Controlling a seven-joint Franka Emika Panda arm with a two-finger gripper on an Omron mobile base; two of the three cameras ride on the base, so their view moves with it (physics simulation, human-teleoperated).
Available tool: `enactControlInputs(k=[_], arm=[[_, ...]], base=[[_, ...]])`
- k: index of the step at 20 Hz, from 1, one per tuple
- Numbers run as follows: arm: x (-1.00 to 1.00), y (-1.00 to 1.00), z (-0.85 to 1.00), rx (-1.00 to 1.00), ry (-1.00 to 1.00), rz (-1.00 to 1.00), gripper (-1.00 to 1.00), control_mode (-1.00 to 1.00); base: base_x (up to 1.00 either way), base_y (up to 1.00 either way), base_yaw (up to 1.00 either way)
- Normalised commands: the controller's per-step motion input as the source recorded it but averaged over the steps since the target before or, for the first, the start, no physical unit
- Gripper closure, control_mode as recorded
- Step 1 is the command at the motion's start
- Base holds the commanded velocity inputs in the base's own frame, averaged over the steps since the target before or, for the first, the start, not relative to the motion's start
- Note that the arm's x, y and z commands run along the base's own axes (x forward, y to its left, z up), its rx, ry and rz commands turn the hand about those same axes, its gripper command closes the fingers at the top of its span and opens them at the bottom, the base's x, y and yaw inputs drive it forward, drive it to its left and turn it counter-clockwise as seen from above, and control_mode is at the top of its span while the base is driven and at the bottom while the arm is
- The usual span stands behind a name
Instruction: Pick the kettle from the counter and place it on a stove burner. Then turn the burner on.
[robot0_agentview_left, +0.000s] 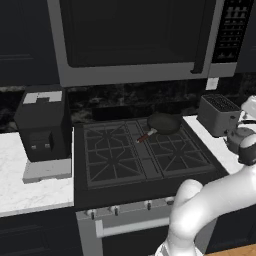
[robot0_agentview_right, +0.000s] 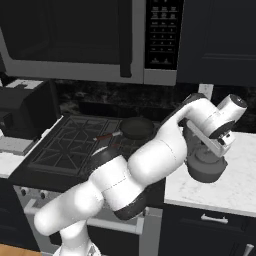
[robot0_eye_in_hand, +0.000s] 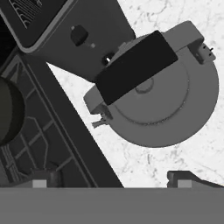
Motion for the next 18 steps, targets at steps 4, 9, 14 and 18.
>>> enactControlInputs(k=[4,9,14,18], arm=[[0.49,-0.10,-0.27,-0.01,0.00,-0.22,-1.00,-1.00],[0.34,0.00,-0.08,0.00,0.00,-0.23,-1.00,-1.00],[0.18,-0.09,-0.56,-0.05,0.13,-0.23,-1.00,-1.00],[0.16,-0.07,-0.59,-0.07,0.14,-0.22,-1.00,-1.00]], base=[[0.00,0.00,0.00],[0.00,0.00,0.00],[0.00,0.00,0.00],[0.00,0.00,0.00]])
